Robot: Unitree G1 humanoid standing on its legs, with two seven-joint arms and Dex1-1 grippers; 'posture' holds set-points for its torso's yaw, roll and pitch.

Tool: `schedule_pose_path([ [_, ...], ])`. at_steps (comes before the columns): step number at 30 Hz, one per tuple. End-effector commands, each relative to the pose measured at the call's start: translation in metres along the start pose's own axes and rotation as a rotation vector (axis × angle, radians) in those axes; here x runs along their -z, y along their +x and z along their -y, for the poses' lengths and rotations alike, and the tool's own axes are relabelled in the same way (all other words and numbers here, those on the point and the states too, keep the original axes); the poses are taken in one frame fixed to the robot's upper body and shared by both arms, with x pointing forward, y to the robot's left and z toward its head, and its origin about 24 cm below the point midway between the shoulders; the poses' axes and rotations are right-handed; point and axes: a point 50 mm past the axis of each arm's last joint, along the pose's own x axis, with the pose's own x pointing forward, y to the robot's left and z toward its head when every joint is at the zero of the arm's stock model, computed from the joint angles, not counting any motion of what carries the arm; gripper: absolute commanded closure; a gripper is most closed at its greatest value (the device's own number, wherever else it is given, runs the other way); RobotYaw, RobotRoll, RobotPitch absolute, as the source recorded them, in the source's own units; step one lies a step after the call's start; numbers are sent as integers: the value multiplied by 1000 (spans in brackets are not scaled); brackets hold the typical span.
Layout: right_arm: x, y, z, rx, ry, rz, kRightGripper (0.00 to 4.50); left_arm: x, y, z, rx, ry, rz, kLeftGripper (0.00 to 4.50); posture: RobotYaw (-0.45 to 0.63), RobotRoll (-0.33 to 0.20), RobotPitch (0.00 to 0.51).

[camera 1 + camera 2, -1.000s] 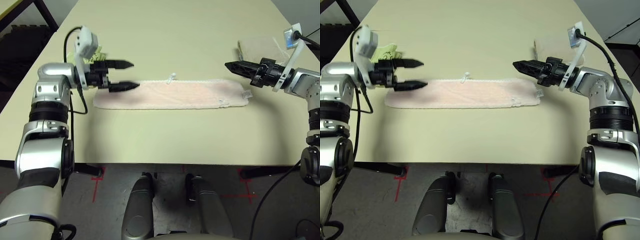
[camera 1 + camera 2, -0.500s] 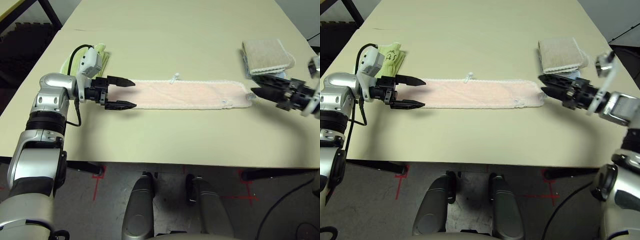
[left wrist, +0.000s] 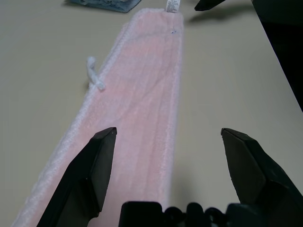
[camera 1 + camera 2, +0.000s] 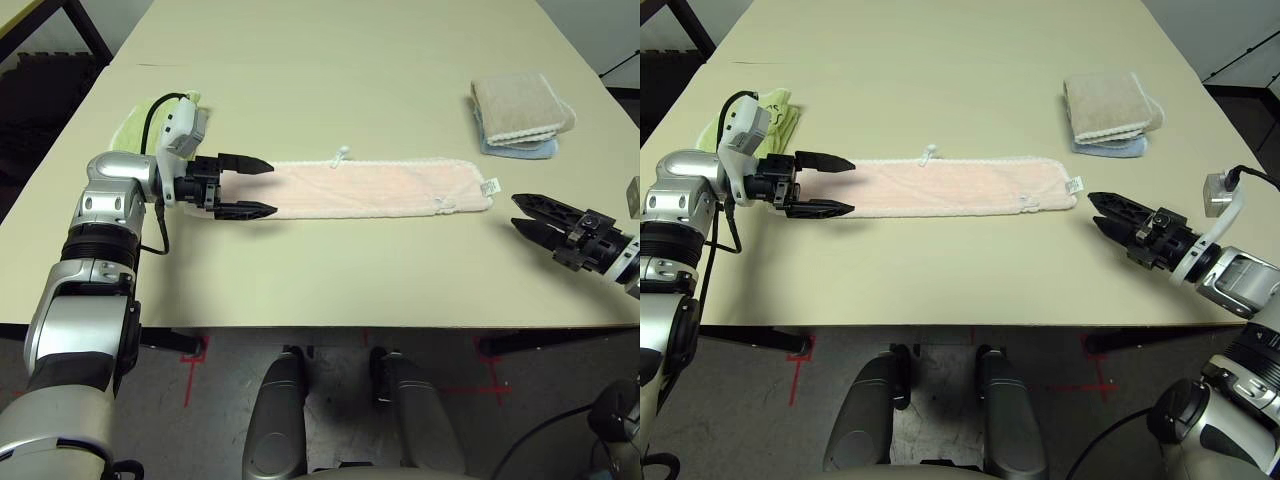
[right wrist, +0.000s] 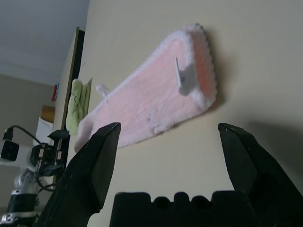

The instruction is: Fold the towel and set it aside.

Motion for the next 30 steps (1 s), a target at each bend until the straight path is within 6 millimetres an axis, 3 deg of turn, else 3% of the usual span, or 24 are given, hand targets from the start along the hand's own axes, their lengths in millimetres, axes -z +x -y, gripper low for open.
schedule_pose_path([
  [1, 5, 16, 8, 48, 14, -6, 11, 1, -2, -2, -3, 12, -19, 26, 22, 0, 235],
  [12, 15, 49, 11, 65, 40, 10, 11, -2, -2, -5, -8, 28, -31, 26, 41, 0, 234],
  [15, 13, 49, 13, 82, 43, 40, 615, -3, -3, -6, -9, 29, -31, 0, 42, 0, 233],
  [25, 16, 46, 11, 89, 49, 65, 4240, -1, -6, -5, -11, 43, -52, 0, 40, 0, 229],
  [26, 16, 45, 10, 90, 49, 71, 4466, -1, -7, -5, -14, 44, -50, 0, 40, 0, 229],
  [30, 14, 41, 11, 102, 48, 97, 4466, 3, -10, -3, -30, 37, -34, 0, 44, 0, 230],
])
